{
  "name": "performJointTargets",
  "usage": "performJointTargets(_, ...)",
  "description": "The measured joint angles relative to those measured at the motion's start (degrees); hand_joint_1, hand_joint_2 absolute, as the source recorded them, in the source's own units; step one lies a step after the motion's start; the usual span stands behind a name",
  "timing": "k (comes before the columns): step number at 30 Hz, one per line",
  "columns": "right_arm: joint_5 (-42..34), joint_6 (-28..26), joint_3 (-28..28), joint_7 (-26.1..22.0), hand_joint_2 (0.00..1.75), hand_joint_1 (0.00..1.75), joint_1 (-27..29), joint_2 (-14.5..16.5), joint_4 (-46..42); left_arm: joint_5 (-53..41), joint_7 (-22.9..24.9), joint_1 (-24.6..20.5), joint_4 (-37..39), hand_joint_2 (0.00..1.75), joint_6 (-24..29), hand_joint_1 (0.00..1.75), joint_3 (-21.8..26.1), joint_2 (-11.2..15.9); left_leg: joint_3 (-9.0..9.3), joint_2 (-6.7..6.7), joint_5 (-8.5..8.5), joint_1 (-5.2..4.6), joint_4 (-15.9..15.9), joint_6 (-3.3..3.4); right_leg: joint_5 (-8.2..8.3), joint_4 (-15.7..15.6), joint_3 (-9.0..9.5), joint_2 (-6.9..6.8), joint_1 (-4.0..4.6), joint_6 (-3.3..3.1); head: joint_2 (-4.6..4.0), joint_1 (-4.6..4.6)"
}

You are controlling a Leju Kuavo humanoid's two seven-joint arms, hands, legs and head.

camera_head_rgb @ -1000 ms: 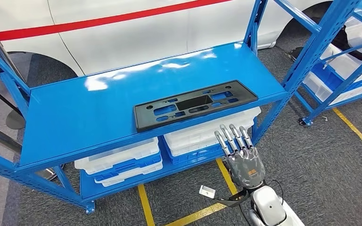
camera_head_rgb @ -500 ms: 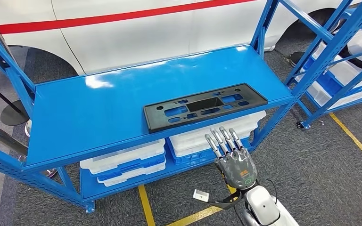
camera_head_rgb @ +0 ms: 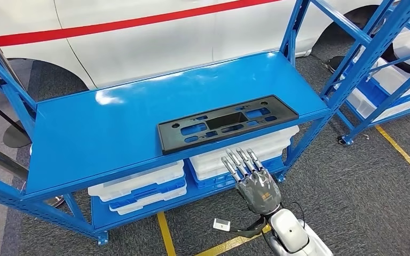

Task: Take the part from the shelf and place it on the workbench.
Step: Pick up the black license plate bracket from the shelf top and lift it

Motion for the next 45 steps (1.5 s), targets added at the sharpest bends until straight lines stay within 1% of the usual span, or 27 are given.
performJointTargets(1, -0.1, 0.0, 0.1, 0.0, 1.75, 0.0, -0.2, 0.1, 0.4, 0.0, 0.0, 0.0, 0.0, 0.0, 0.0, 0.0, 0.0, 0.0, 1.69, -0.07, 1.55, 0.13, -3.6, -0.29, -0.39, 0.5, -0.07, 0.1, -0.13, 0.47, 0.0, -0.02)
performJointTargets(3, -0.1, 0.0, 0.3, 0.0, 1.75, 0.0, -0.6, 0.2, 1.1, 0.0, 0.0, -0.1, 0.0, 0.0, -0.1, 0.0, 0.0, -0.1, 3.67, -0.38, 2.84, 0.21, -8.0, -0.04, -1.04, 1.4, -0.41, 0.26, -0.07, 1.39, 0.0, -0.02)
performJointTargets(7, -0.2, 0.0, 0.9, 0.0, 1.75, 0.0, -1.1, 0.3, 2.1, 0.0, 0.0, 0.0, 0.0, 0.0, -0.1, 0.0, 0.0, -0.2, 3.81, -0.56, 2.66, 0.01, -8.5, 1.68, -1.56, 1.9, -0.66, 0.31, -0.18, 2.39, 0.0, -0.02)
performJointTargets(9, -0.3, 0.0, 1.1, 0.0, 1.75, 0.0, -1.4, 0.3, 2.5, 0.0, 0.1, -0.1, 0.0, 0.0, -0.1, 0.0, 0.0, -0.2, 3.95, -0.49, 2.67, 0.05, -8.6, 2.32, -3.85, 5.9, -2.58, 0.11, -0.19, 2.68, 0.0, -0.01)
performJointTargets(11, -0.3, 0.0, 1.2, 0.0, 1.75, 0.0, -1.6, 0.3, 2.8, 0.0, 0.1, -0.1, 0.0, 0.0, -0.1, 0.0, 0.0, -0.2, 4.01, -0.45, 2.52, -0.2, -8.6, 2.7, -6.97, 13.6, -6.55, -0.01, -0.01, 2.72, 0.0, -0.01)
performJointTargets(12, -0.3, 0.0, 1.2, 0.0, 1.75, 0.0, -1.5, 0.3, 3.0, 0.0, 0.1, 0.0, 0.0, 0.0, -0.1, 0.0, 0.0, -0.2, 4.08, -0.44, 2.44, -0.4, -8.6, 2.84, -7.68, 16.6, -8.37, -0.02, 0.12, 2.59, 0.0, -0.01)
performJointTargets(13, -0.3, 0.0, 1.2, 0.0, 1.75, 0.0, -1.5, 0.3, 3.2, 0.0, 0.1, 0.0, 0.0, 0.0, -0.1, 0.0, 0.0, -0.2, 4.2, -0.44, 2.33, -0.64, -8.6, 2.99, -7.31, 17.9, -9.37, -0.01, 0.3, 2.3, 0.0, -0.02)
performJointTargets(14, -0.3, 0.0, 1.3, 0.0, 1.75, 0.0, -1.5, 0.3, 3.3, 0.0, 0.1, 0.0, 0.0, 0.0, -0.1, 0.0, 0.0, -0.2, 4.41, -0.47, 2.22, -0.92, -8.6, 3.13, -5.83, 16.8, -9.25, 0.0, 0.58, 1.81, 0.0, -0.01)
performJointTargets(16, -0.3, 0.0, 1.3, 0.0, 1.75, 0.0, -1.7, 0.3, 3.5, 0.0, 0.1, 0.0, 0.0, 0.0, -0.1, 0.0, 0.0, -0.2, 4.97, -0.53, 1.92, -1.34, -8.7, 3.37, -1.51, 9.8, -6.41, 0.02, 1.42, 0.08, 0.0, -0.02)
performJointTargets(17, -0.3, 0.0, 1.3, 0.0, 1.75, 0.0, -1.7, 0.3, 3.5, 0.0, 0.1, 0.0, 0.0, 0.0, -0.1, 0.0, 0.0, -0.3, 5.17, -0.54, 1.77, -1.54, -8.7, 3.38, -0.09, 6.4, -4.88, -0.02, 1.81, -0.88, 0.0, -0.12)
performJointTargets(19, -0.3, 0.0, 1.3, 0.0, 1.75, 0.0, -1.9, 0.4, 3.6, 0.0, 0.1, -0.1, 0.0, 0.0, -0.1, 0.0, 0.0, -0.5, 5.33, -0.46, 1.63, -1.42, -9.0, 3.08, 0.54, 2.9, -3.32, -0.05, 2.49, -2.22, 0.0, -0.23)
performJointTargets(21, -0.4, 0.0, 1.3, 0.0, 1.75, 0.0, -2.0, 0.4, 3.6, 0.0, 0.1, -0.1, 0.0, 0.0, -0.1, 0.0, 0.0, -0.6, 5.69, -0.34, 1.63, -1.41, -9.6, 2.53, 0.72, 1.4, -2.56, 0.03, 2.51, -2.56, 0.0, -0.24)
performJointTargets(23, -0.5, 0.0, 1.3, 0.0, 1.75, 0.0, -2.1, 0.5, 3.7, 0.0, 0.0, 0.0, 0.0, 0.0, -0.1, 0.0, 0.0, -0.6, 5.88, -0.26, 0.91, -1.59, -9.0, 2.02, 1.37, -0.7, -0.93, -0.07, 1.94, -2.39, 0.0, -0.33)
performJointTargets(24, -0.6, 0.0, 1.4, 0.0, 1.75, 0.0, -2.2, 0.5, 3.8, 0.0, 0.0, 0.0, 0.0, 0.0, 0.0, 0.0, 0.0, -0.6, 5.13, -0.24, -0.19, -1.63, -7.1, 1.75, 1.66, -1.7, -0.12, -0.14, 1.57, -2.24, 0.0, -0.39)
performJointTargets(26, -0.7, 0.0, 1.5, 0.2, 1.75, 0.0, -2.3, 0.7, 4.0, 0.0, 0.0, -0.1, 0.0, 0.0, 0.0, 0.0, 0.0, -0.6, 1.82, -0.23, -3.12, -1.24, -0.7, 1.07, 1.58, -2.2, 0.52, -0.23, 1.32, -2.01, 0.0, -0.5)
performJointTargets(27, -0.7, 0.0, 1.6, 0.5, 1.75, 0.0, -2.3, 0.7, 4.2, 0.0, 0.0, -0.1, 0.0, 0.0, 0.1, 0.0, 0.0, -0.5, 0.0, -0.22, -4.0, -1.0, 2.3, 0.66, 1.35, -2.1, 0.59, -0.23, 1.23, -1.83, 0.0, -0.5)
performJointTargets(28, -0.7, 0.0, 1.6, 1.0, 1.75, 0.0, -2.3, 0.7, 4.3, 0.0, 0.0, 0.0, 0.0, 0.0, 0.1, 0.0, 0.0, -0.4, -1.12, -0.2, -3.83, -0.73, 3.8, 0.26, 1.02, -1.8, 0.65, -0.2, 1.12, -1.59, 0.0, -0.51)
performJointTargets(29, -0.7, 0.0, 1.6, 1.6, 1.75, 0.0, -2.2, 0.7, 4.5, 0.0, 0.1, 0.1, 0.0, 0.0, 0.1, 0.0, 0.0, -0.4, -1.28, -0.19, -2.56, -0.47, 3.3, -0.1, 0.63, -1.4, 0.71, -0.14, 0.97, -1.33, 0.0, -0.5)
performJointTargets(31, -0.6, 0.0, 1.4, 2.9, 1.75, 0.0, -2.2, 0.6, 4.6, 0.0, 0.2, 0.2, 0.0, 0.0, 0.2, 0.0, 0.0, -0.3, 1.0, -0.15, 1.52, -0.02, -2.5, -0.67, -0.45, -0.2, 0.8, 0.04, 0.58, -0.6, 0.0, -0.5)
performJointTargets(32, -0.6, 0.0, 1.0, 3.5, 1.75, 0.0, -2.2, 0.5, 4.6, 0.0, 0.2, 0.2, 0.0, 0.0, 0.2, 0.0, 0.0, -0.2, 2.29, -0.15, 2.71, 0.02, -5.5, -0.74, -1.04, 0.6, 0.65, 0.12, 0.56, -0.11, 0.0, -0.59)
performJointTargets(34, -0.5, 0.0, 0.0, 4.3, 1.75, 0.0, -2.2, 0.2, 4.5, 0.1, 0.2, 0.1, 0.0, 0.0, 0.2, 0.0, 0.1, -0.2, 3.41, -0.27, 2.88, -0.12, -8.0, -0.08, -1.8, 1.6, 0.2, 0.21, 0.7, 0.69, 0.0, -0.63)
performJointTargets(38, -0.8, 0.0, -2.1, 4.5, 1.75, 0.0, -2.2, -0.7, 4.3, 0.1, 0.3, 0.2, 0.0, 0.0, 0.2, 0.0, 0.1, -0.1, 3.72, -0.27, 2.55, -0.2, -8.3, 1.86, -2.81, 2.9, -0.17, 0.2, 0.56, 1.39, 0.0, -0.61)
performJointTargets(40, -0.8, 0.0, -2.9, 4.5, 1.75, 0.0, -2.2, -1.0, 4.1, 0.1, 0.3, 0.2, 0.0, 0.0, 0.2, 0.0, 0.1, -0.1, 4.06, -0.21, 2.41, -0.1, -8.5, 2.51, -5.39, 8.0, -2.7, 0.07, 0.49, 1.85, 0.0, -0.55)
performJointTargets(42, -0.6, 0.0, -3.7, 4.7, 1.75, 0.0, -2.0, -1.2, 4.0, 0.1, 0.3, 0.2, 0.0, 0.0, 0.2, 0.0, 0.1, -0.1, 4.21, -0.21, 2.17, -0.16, -8.5, 2.85, -7.98, 15.6, -7.1, 0.04, 0.5, 2.12, 0.0, -0.55)
performJointTargets(43, -0.5, 0.0, -4.1, 5.0, 1.75, 0.0, -1.7, -1.3, 4.0, 0.1, 0.3, 0.2, 0.0, 0.0, 0.2, 0.0, 0.1, -0.1, 4.34, -0.25, 2.03, -0.21, -8.5, 2.92, -8.15, 17.9, -8.75, 0.03, 0.51, 2.11, 0.0, -0.56)
performJointTargets(44, -0.3, 0.0, -4.7, 5.3, 1.75, 0.0, -1.5, -1.4, 3.9, 0.2, 0.3, 0.2, 0.0, 0.0, 0.3, 0.0, 0.1, -0.1, 4.57, -0.3, 1.85, -0.25, -8.5, 2.95, -7.18, 18.2, -9.41, 0.03, 0.53, 1.99, 0.0, -0.56)
performJointTargets(45, -0.3, 0.0, -5.4, 5.4, 1.75, 0.0, -1.3, -1.6, 3.7, 0.2, 0.3, 0.3, 0.0, 0.0, 0.3, 0.0, 0.1, -0.1, 4.93, -0.37, 1.62, -0.29, -8.5, 2.93, -5.13, 16.1, -8.9, 0.04, 0.59, 1.74, 0.0, -0.56)
